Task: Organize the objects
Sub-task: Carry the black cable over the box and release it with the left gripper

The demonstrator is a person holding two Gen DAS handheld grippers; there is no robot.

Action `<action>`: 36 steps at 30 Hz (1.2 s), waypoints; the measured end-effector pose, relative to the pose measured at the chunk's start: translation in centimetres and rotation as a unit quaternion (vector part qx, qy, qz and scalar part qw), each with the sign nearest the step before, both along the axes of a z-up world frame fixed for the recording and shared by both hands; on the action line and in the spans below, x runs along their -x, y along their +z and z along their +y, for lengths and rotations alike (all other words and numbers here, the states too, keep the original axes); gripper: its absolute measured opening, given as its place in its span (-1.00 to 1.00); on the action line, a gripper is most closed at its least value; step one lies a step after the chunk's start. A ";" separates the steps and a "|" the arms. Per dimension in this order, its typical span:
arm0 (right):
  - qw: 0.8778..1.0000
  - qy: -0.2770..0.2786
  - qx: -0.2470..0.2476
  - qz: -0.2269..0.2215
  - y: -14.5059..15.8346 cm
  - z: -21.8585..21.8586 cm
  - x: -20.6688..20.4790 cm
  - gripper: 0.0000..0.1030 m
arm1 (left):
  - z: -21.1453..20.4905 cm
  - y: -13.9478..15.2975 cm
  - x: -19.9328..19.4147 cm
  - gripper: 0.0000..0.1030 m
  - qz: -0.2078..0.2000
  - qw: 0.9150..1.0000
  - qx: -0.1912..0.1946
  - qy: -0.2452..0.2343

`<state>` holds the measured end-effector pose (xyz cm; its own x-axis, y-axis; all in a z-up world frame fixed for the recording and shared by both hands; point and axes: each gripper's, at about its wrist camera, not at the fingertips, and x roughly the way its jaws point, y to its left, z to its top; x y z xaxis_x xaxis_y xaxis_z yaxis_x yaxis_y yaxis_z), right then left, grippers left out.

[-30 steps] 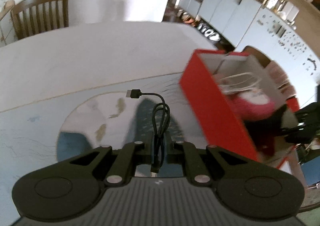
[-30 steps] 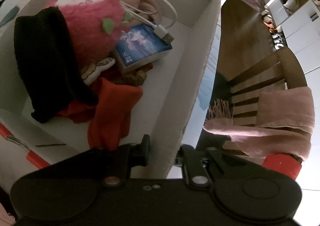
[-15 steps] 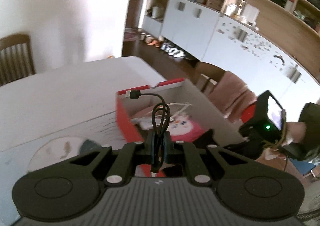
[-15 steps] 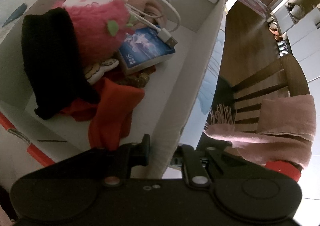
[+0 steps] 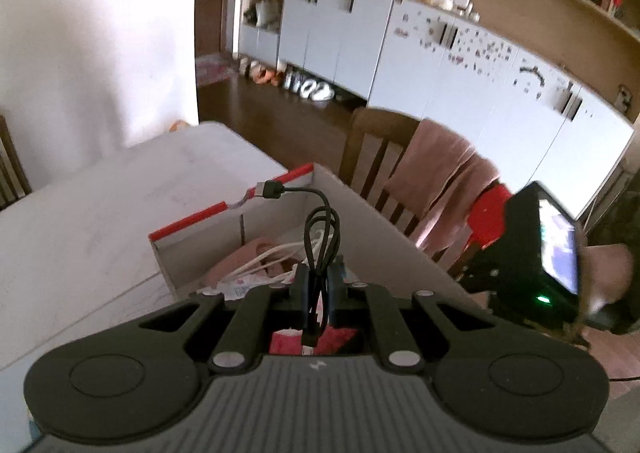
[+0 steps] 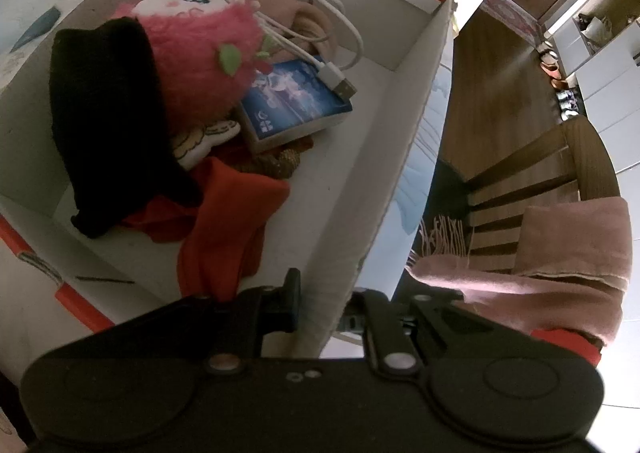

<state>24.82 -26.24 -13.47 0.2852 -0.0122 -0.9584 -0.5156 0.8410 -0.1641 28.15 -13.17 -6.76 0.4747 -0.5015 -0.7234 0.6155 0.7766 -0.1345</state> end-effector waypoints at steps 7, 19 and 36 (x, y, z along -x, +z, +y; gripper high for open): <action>1.000 -0.001 0.000 0.000 0.0 0.0 0.0 -0.78 | -2.0 -3.3 -3.1 -0.85 0.030 0.998 -0.055 -0.020; 1.000 -0.002 0.003 -0.003 0.2 0.0 0.1 -0.76 | -3.0 -4.7 -4.9 -0.85 0.051 0.996 -0.072 -0.022; 1.000 0.004 -0.004 -0.016 1.4 -0.1 0.7 -0.70 | -0.3 -2.2 -2.4 0.51 0.018 0.999 -0.023 0.021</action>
